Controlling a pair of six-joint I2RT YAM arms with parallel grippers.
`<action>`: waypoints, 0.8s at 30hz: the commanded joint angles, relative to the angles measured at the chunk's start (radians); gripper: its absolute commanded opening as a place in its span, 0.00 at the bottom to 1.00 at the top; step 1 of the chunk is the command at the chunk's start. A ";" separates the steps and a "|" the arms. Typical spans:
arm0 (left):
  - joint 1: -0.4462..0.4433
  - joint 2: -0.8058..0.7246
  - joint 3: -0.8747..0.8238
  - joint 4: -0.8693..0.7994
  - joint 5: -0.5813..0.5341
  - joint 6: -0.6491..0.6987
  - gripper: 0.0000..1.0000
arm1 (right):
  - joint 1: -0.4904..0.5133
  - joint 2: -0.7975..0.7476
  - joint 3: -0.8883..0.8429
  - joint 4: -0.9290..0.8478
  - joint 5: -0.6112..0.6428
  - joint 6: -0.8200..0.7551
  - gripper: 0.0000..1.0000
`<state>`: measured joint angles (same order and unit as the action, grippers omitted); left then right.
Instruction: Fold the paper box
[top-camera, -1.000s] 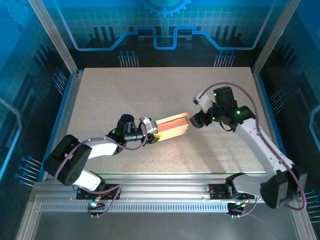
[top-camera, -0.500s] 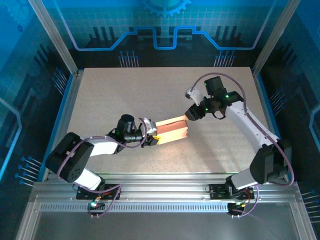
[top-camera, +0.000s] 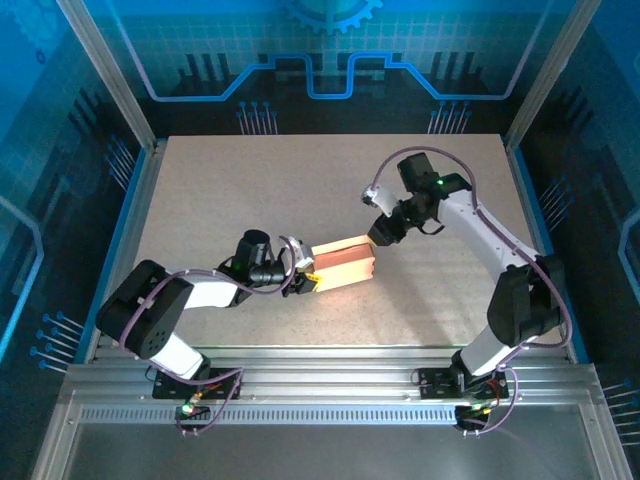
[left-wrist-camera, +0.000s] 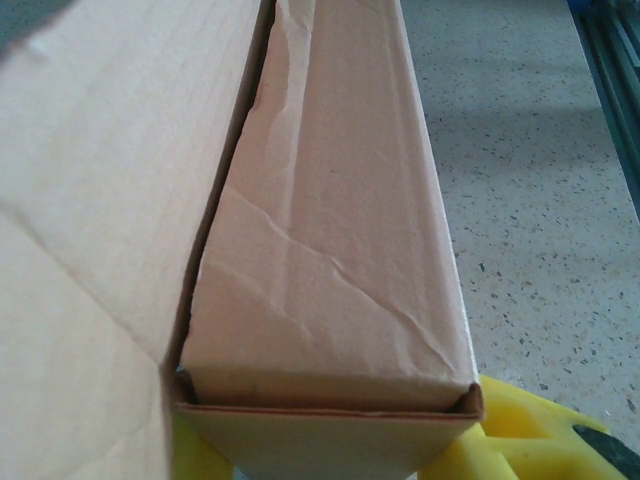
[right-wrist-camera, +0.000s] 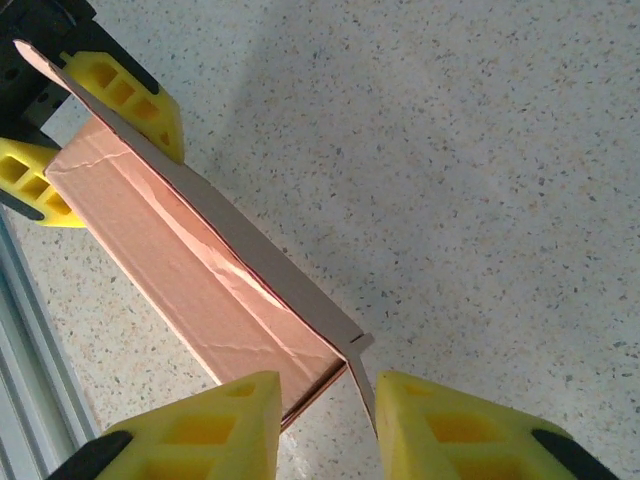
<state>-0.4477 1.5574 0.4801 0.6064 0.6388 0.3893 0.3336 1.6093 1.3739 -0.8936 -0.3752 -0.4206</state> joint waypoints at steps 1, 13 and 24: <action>0.011 0.012 0.025 0.011 0.051 -0.021 0.30 | 0.012 0.026 0.036 -0.043 -0.015 -0.022 0.31; 0.011 0.018 0.035 0.001 0.052 -0.010 0.30 | 0.018 0.091 0.072 -0.098 -0.047 -0.046 0.13; 0.011 0.047 0.049 -0.016 -0.022 -0.017 0.28 | 0.040 0.066 0.071 -0.060 0.011 0.073 0.00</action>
<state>-0.4458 1.5909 0.5026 0.5873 0.6418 0.3824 0.3382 1.7042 1.4357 -0.9565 -0.3641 -0.4198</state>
